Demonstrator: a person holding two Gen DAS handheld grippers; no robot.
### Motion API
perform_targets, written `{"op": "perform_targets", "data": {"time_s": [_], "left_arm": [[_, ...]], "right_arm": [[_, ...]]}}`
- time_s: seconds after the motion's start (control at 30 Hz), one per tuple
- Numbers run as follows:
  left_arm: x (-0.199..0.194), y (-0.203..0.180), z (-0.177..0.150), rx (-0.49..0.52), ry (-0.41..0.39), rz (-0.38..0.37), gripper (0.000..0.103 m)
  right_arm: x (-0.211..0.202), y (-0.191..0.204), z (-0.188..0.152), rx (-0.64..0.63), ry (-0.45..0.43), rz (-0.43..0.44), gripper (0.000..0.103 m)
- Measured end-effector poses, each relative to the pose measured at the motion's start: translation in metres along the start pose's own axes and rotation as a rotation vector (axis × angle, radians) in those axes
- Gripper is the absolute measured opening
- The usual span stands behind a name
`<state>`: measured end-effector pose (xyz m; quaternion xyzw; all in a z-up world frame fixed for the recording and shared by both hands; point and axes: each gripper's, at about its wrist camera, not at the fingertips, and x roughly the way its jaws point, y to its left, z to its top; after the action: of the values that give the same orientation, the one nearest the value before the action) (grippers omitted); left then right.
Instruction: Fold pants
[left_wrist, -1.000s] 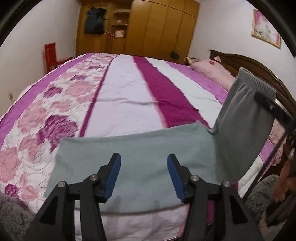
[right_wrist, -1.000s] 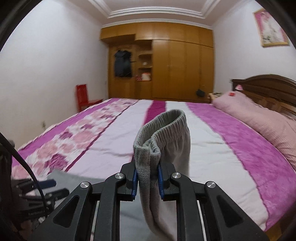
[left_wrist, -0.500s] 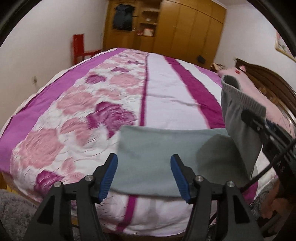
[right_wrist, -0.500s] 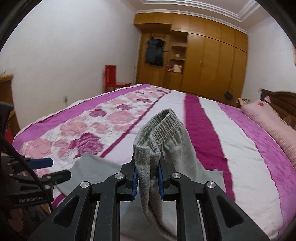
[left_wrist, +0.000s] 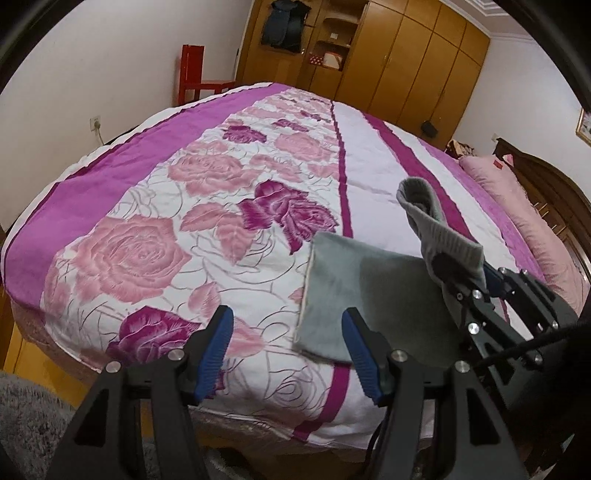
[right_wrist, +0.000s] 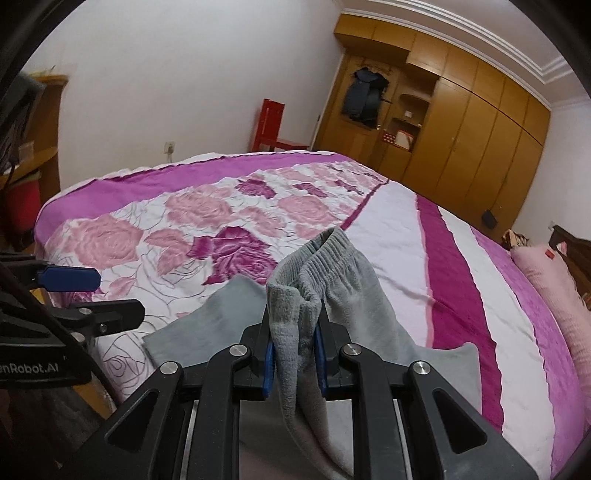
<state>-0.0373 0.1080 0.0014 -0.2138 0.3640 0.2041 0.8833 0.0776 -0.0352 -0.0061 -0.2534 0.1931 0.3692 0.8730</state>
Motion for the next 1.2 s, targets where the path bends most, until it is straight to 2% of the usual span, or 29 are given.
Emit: {"op": "perform_targets", "data": {"time_s": [0.83,1.2], "left_arm": [[0.011,0.037,-0.009,-0.082,0.081,0.084,0.064],[0.014,0.045,-0.011,-0.102,0.093,0.084,0.064]], "right_arm": [[0.04,0.046,-0.014,-0.089,0.086,0.048,0.015],[0.04,0.054,-0.012,-0.107,0.074,0.039,0.015]]}}
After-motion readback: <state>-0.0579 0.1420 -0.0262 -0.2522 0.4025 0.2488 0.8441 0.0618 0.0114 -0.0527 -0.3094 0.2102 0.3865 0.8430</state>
